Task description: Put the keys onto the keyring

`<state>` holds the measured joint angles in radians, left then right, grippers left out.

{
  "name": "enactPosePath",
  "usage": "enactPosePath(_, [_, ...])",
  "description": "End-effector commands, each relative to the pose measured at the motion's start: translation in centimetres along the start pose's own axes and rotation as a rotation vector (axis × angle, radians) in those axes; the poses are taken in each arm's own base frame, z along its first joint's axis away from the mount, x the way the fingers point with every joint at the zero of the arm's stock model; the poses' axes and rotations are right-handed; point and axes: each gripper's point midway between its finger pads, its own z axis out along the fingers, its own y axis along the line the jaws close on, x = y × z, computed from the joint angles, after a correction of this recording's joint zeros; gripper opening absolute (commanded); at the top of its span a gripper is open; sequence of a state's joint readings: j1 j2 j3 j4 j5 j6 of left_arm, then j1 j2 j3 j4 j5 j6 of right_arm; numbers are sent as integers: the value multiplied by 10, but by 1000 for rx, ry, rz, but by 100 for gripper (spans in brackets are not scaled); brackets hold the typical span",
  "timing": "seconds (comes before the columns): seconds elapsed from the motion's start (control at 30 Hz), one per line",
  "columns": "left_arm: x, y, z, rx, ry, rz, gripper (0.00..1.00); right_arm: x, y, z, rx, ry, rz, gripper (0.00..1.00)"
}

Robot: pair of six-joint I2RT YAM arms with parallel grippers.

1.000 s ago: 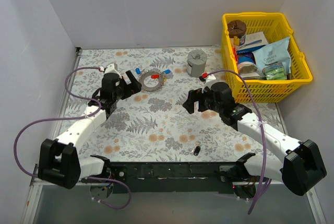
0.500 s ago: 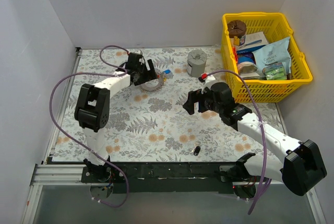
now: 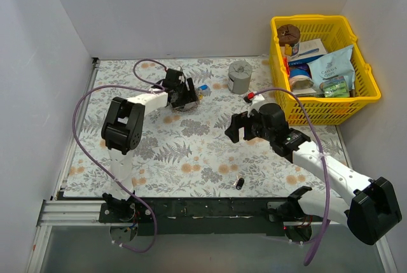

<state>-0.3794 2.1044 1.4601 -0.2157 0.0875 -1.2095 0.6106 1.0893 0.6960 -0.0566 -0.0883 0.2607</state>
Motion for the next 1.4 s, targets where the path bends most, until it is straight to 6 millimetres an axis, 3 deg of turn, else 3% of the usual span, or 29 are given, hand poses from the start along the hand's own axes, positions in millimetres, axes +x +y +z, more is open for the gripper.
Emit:
enactPosePath(0.0, [54, 21, -12, -51, 122, -7, 68, -9, 2, -5, -3, -40, -16, 96])
enactPosePath(0.27, [106, 12, -53, -2, 189, 53, 65, -8, 5, -8, -14, -47, -15, 96])
enactPosePath(0.47, [126, 4, -86, 46, 208, 54, 66, -6, 5, -5, -18, -38, -13, 96])
enactPosePath(0.57, [116, -8, -98, 99, 167, 67, 70, -8, 6, -4, -21, -38, -11, 96])
enactPosePath(0.8, [35, -66, -151, 246, -68, 116, 81, -13, 14, -2, -41, -45, -16, 96])
enactPosePath(0.93, [18, -74, -173, 261, -107, 114, 82, -6, 22, 6, -60, -7, -20, 96])
enactPosePath(1.1, [13, -43, -178, 173, -129, 61, 82, 5, 29, 17, -72, 29, -16, 95])
enactPosePath(1.27, [-1, 14, -173, -44, -171, -30, 80, 7, 34, 24, -75, 57, -22, 95])
enactPosePath(1.37, [1, 34, -165, -157, -153, -29, 80, 8, 35, 27, -74, 62, -29, 95])
